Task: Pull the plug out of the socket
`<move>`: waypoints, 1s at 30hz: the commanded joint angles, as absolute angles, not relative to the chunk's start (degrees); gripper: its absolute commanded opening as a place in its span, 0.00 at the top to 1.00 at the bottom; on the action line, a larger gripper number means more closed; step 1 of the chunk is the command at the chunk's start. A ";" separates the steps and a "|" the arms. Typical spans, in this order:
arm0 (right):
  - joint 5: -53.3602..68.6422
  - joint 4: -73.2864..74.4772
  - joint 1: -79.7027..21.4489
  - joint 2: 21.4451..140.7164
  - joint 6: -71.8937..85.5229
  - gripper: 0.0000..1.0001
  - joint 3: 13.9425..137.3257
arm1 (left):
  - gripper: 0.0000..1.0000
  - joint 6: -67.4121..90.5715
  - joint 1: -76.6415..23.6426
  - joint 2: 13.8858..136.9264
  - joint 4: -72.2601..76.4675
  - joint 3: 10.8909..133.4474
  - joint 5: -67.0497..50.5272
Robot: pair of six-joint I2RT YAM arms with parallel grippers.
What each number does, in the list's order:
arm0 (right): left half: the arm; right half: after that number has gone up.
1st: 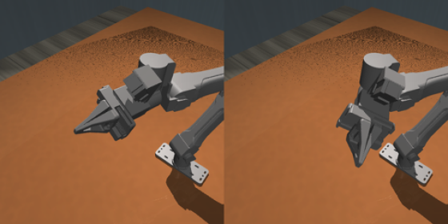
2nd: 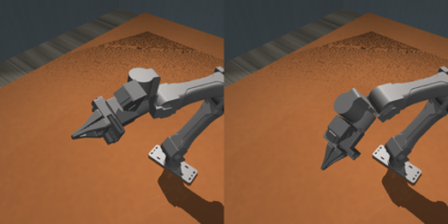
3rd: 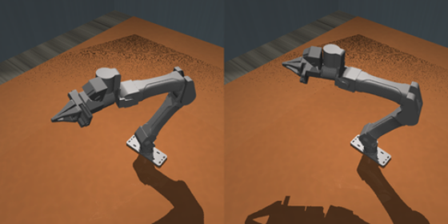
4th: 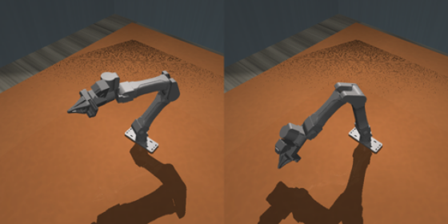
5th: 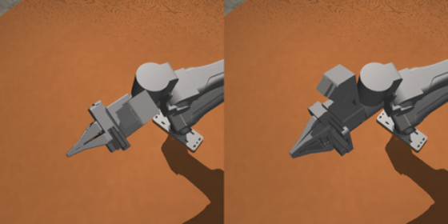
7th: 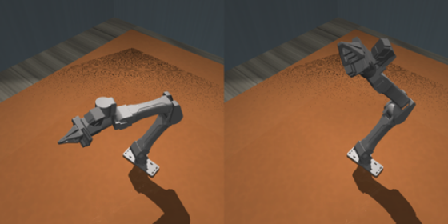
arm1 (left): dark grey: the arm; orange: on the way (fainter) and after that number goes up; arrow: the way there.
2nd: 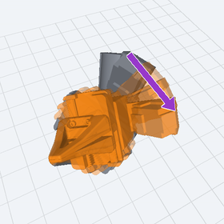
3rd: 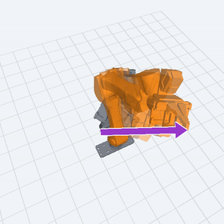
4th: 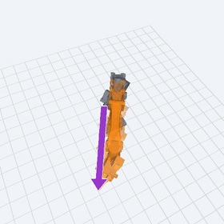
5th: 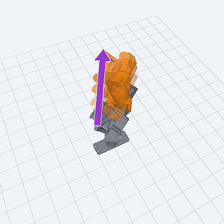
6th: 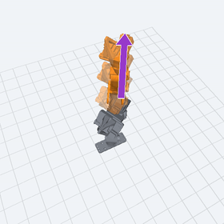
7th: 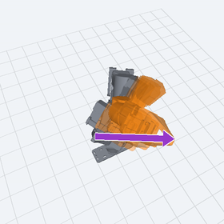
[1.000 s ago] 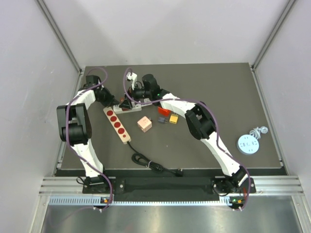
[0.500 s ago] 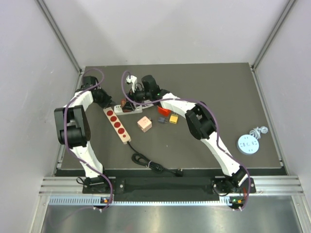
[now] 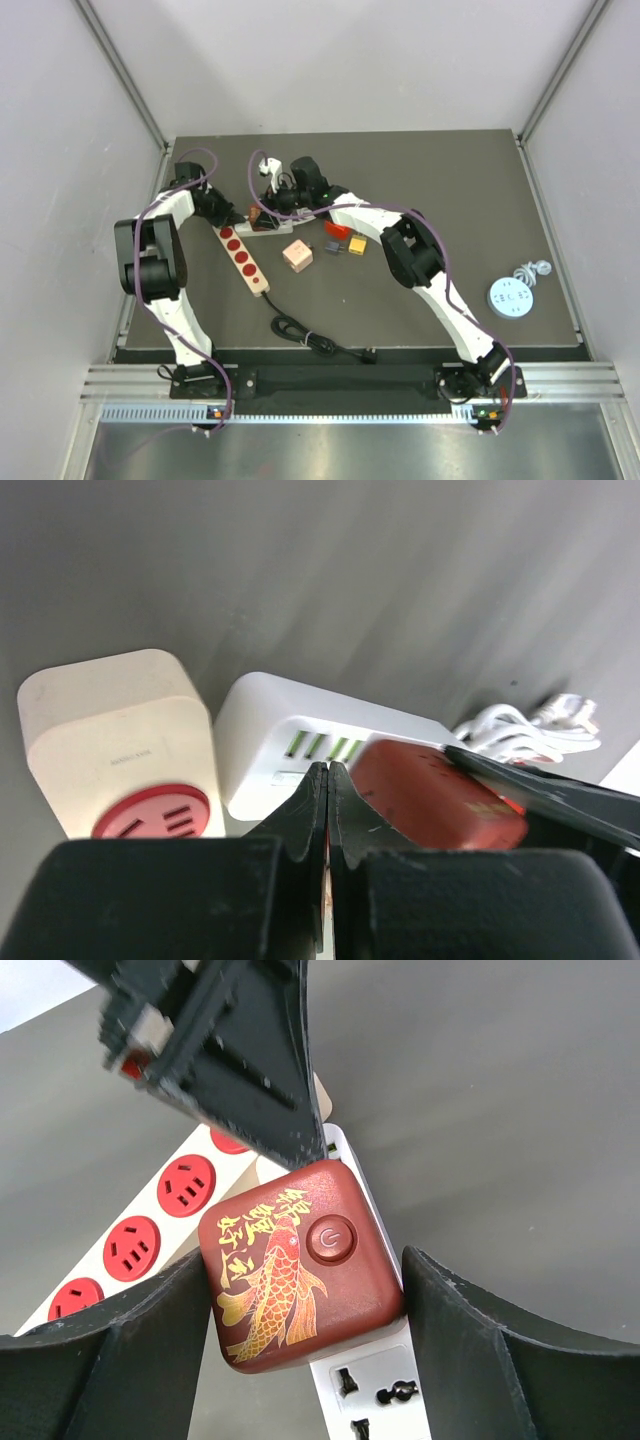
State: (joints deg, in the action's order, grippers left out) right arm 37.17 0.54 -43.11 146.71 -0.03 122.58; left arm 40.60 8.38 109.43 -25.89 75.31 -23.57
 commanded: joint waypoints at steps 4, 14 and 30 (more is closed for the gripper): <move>34.63 0.97 -44.38 145.02 -1.85 0.51 123.75 | 1.00 39.82 8.00 110.65 -27.85 73.48 -22.24; 34.46 -3.23 -44.65 144.32 -1.50 1.00 121.82 | 1.00 39.29 6.95 112.59 -31.63 71.90 -14.16; 33.40 -29.03 -44.20 138.61 8.81 1.00 109.51 | 1.00 39.02 5.80 112.76 -32.43 70.14 -9.84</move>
State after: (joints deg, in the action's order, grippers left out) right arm 33.30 -22.81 -43.31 142.89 8.84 107.57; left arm 41.93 6.15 108.99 -25.39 73.43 -19.27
